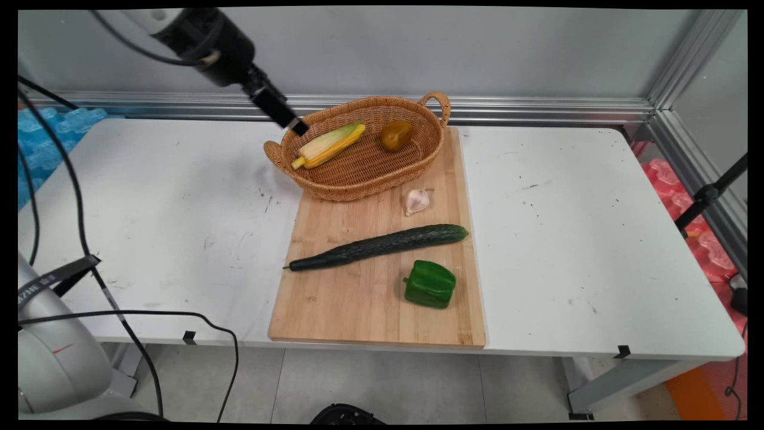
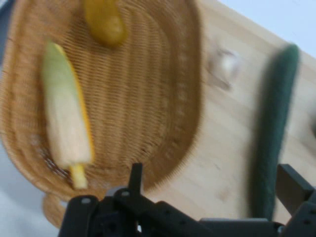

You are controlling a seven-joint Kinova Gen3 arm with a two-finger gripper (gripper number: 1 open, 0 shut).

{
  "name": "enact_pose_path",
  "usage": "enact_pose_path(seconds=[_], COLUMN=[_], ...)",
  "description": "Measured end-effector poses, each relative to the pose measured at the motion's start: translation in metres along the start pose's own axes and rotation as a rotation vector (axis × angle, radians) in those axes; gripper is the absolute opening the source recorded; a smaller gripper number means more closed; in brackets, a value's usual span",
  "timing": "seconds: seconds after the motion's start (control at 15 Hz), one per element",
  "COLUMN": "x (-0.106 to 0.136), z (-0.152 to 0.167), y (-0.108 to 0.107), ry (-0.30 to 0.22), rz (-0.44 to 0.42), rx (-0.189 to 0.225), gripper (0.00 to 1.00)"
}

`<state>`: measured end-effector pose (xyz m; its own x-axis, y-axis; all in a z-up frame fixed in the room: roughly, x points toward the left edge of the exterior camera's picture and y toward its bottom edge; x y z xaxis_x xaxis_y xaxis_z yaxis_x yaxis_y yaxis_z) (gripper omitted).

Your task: Pick up the potato from the vegetable basket

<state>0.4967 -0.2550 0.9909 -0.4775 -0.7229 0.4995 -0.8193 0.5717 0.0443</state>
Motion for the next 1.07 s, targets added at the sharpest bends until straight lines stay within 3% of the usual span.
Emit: enact_pose_path(seconds=[0.47, 1.07], x=[0.039, 0.074], z=[0.066, 0.170], y=[-0.011, -0.018], ry=[0.068, 0.066], rz=[-0.157, -0.245], rx=[0.117, 0.216], gripper=[1.00, 1.00])
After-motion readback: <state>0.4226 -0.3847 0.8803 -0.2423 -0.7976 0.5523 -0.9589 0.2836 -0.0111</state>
